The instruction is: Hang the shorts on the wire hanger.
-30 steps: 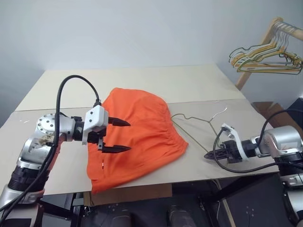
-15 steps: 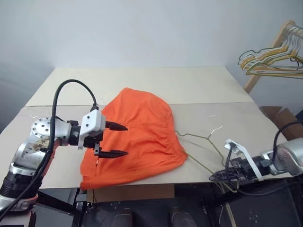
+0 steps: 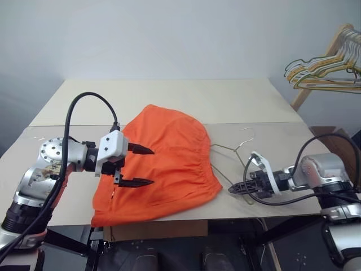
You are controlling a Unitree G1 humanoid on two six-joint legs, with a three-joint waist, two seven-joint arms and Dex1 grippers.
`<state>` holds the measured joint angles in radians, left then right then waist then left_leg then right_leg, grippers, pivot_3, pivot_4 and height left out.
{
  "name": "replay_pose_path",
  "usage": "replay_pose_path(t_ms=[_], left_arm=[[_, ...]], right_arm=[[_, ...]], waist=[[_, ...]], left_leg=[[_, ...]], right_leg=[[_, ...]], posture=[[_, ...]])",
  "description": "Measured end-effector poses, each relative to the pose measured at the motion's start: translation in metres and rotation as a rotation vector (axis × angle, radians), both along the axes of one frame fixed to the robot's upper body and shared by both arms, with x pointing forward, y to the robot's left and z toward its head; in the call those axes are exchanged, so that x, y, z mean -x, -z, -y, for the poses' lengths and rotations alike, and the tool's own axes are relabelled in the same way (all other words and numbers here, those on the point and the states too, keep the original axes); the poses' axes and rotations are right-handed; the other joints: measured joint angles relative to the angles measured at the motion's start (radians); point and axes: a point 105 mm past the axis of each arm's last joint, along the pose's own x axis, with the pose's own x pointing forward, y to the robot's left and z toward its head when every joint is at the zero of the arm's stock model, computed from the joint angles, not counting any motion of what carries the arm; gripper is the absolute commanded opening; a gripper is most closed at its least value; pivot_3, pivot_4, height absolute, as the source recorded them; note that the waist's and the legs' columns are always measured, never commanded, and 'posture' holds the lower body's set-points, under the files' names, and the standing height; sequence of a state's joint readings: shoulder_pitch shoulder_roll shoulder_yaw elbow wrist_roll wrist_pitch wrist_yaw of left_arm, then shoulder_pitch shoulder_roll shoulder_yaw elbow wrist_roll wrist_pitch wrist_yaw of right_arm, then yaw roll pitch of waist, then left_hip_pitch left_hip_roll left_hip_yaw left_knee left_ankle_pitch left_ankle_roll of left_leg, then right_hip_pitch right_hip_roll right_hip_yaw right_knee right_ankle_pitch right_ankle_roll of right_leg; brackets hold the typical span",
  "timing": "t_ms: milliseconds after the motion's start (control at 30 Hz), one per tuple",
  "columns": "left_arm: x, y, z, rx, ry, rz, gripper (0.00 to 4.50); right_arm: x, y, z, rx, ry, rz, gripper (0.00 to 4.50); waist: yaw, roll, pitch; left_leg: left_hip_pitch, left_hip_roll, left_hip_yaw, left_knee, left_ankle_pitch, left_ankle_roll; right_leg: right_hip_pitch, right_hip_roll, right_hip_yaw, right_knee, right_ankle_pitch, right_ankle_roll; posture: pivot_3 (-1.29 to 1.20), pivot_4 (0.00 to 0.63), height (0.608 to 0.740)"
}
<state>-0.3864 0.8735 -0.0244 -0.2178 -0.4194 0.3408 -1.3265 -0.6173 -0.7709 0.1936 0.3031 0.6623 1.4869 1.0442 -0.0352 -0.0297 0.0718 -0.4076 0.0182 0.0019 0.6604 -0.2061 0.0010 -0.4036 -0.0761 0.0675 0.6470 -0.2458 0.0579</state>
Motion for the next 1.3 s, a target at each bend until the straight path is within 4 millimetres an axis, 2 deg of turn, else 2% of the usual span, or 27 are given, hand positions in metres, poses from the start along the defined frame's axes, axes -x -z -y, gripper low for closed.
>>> replay_pose_path(t_ms=[167,333,533,633,733,833,933,1033,1167,1300], left_arm=[[0.002,0.004,-0.003,-0.011,-0.01,-0.013,4.44],[0.003,0.005,-0.003,-0.017,-0.009,-0.007,4.44],[0.003,0.006,-0.004,-0.022,-0.017,-0.008,4.44],[0.005,0.008,-0.005,-0.028,-0.018,-0.009,4.44],[0.007,0.007,-0.003,-0.032,-0.01,0.001,4.44],[0.008,0.008,-0.004,-0.037,-0.012,-0.004,4.44],[0.009,0.01,-0.006,-0.043,-0.019,-0.013,4.44],[0.01,0.011,-0.006,-0.044,-0.018,-0.013,4.44],[0.011,0.01,-0.005,-0.045,-0.015,-0.011,4.44],[0.01,0.01,-0.005,-0.045,-0.015,-0.007,4.44]], right_arm=[[0.003,-0.007,-0.002,-0.043,-0.046,-0.002,0.0],[-0.027,-0.006,-0.014,-0.058,0.024,0.014,0.0],[-0.029,0.006,-0.022,-0.083,0.005,-0.015,0.0],[-0.039,0.015,-0.025,-0.086,0.058,-0.033,0.0],[-0.048,0.006,-0.026,-0.134,0.084,-0.018,0.0],[-0.04,-0.004,-0.032,-0.173,-0.02,-0.005,0.0],[-0.03,0.0,-0.036,-0.159,-0.094,-0.029,0.0],[-0.038,0.013,-0.037,-0.129,-0.018,-0.061,0.0],[-0.061,0.007,-0.034,-0.103,0.093,-0.005,0.0],[-0.073,0.011,-0.031,-0.086,0.163,0.039,0.0]], waist=[[0.0,0.0,0.0],[-0.009,0.0,0.0],[0.004,0.0,0.0],[0.006,0.0,0.0],[0.008,0.0,0.0],[0.017,0.001,0.0],[0.021,0.001,0.0],[0.021,0.001,0.0],[0.021,0.001,0.0],[0.023,0.001,0.001]], left_leg=[[0.002,0.0,0.0,0.0,0.0,0.0],[0.002,0.003,0.0,0.0,0.0,0.0],[0.0,0.001,0.0,-0.001,0.0,0.0],[0.002,0.001,0.0,0.0,0.0,0.0],[0.002,0.002,-0.001,0.0,0.0,0.0],[0.001,0.002,-0.001,-0.001,0.0,0.0],[0.001,0.002,0.0,0.0,0.0,0.0],[0.002,0.002,0.0,0.0,0.001,-0.001],[0.002,0.002,-0.001,0.0,0.001,-0.001],[0.001,0.001,-0.001,-0.001,0.001,-0.001]], right_leg=[[0.001,0.001,0.0,0.0,-0.001,0.003],[0.0,0.004,0.0,0.001,-0.001,0.001],[0.0,0.002,0.0,0.0,0.001,-0.001],[0.001,0.002,0.0,0.0,0.001,0.0],[0.0,0.003,0.0,0.0,0.001,0.0],[-0.001,0.003,0.0,0.0,0.001,-0.001],[-0.001,0.002,0.0,0.0,0.001,-0.001],[0.0,0.003,0.0,0.001,0.001,0.0],[0.0,0.003,0.0,0.001,0.002,-0.002],[0.0,0.003,0.0,0.0,0.002,-0.002]], posture=[[0.02,0.046,0.74],[0.04,0.04,0.74],[0.06,0.037,0.74],[0.07,0.036,0.74],[0.08,0.035,0.74],[0.08,0.039,0.74],[0.08,0.043,0.74],[0.07,0.043,0.74],[0.07,0.043,0.74],[0.07,0.042,0.74]])
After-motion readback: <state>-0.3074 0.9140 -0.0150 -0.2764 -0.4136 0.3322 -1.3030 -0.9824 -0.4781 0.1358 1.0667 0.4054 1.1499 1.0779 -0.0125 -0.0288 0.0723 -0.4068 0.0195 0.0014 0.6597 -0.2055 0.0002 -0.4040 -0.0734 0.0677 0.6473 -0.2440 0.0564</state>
